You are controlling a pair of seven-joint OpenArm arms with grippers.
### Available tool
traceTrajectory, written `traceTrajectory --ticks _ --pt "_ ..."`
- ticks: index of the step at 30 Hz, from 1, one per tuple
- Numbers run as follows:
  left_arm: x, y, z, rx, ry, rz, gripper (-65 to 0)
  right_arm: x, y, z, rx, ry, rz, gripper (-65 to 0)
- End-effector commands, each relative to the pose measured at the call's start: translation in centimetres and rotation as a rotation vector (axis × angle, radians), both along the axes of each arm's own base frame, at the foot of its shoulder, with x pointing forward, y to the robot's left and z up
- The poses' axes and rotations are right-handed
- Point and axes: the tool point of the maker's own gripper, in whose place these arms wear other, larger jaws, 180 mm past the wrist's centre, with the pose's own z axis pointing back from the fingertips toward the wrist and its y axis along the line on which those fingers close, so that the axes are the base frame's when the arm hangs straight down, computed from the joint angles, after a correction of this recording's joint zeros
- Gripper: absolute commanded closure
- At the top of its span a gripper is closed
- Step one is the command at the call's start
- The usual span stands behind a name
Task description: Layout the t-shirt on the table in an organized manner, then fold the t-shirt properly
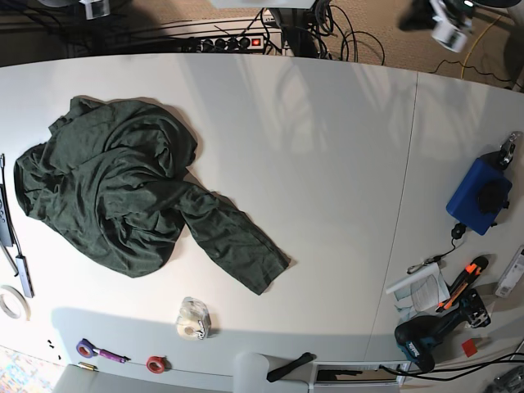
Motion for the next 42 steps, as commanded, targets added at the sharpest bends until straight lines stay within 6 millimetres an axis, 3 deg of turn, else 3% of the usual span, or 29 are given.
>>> traceTrajectory --ticks 1,7,11,19,27,32,38,42 --pt "1.0 0.9 1.2 -0.001 -0.038 0.007 0.0 -0.3 -0.9 1.0 -0.034 -0.017 -0.015 0.0" --pt "6.5 5.8 5.6 0.034 -0.228 0.12 0.0 0.5 -4.9 4.1 -0.132 -0.124 -0.094 0.0" --pt "9.3 5.8 8.7 -0.045 -0.357 0.122 0.0 2.2 -5.8 5.7 -0.134 -0.255 -0.136 0.0" --pt "13.5 5.4 12.0 -0.131 -0.523 0.157 0.0 8.5 -3.8 6.8 -0.054 -0.468 -0.052 0.0" --pt "17.1 5.0 13.9 -0.112 -0.616 0.118 0.0 14.9 0.2 7.2 0.134 -0.592 0.107 0.0" --pt "19.3 1.2 13.0 -0.14 -0.599 -0.001 0.0 16.9 1.7 7.6 0.214 -0.62 0.171 0.0" --pt "21.0 -7.5 10.4 -0.117 -0.584 -0.295 0.0 17.4 1.7 8.1 0.256 -0.653 0.16 0.0" --pt "21.4 -13.3 10.3 -0.129 -0.63 -0.467 0.0 17.3 1.2 7.6 0.247 -0.627 0.134 0.0"
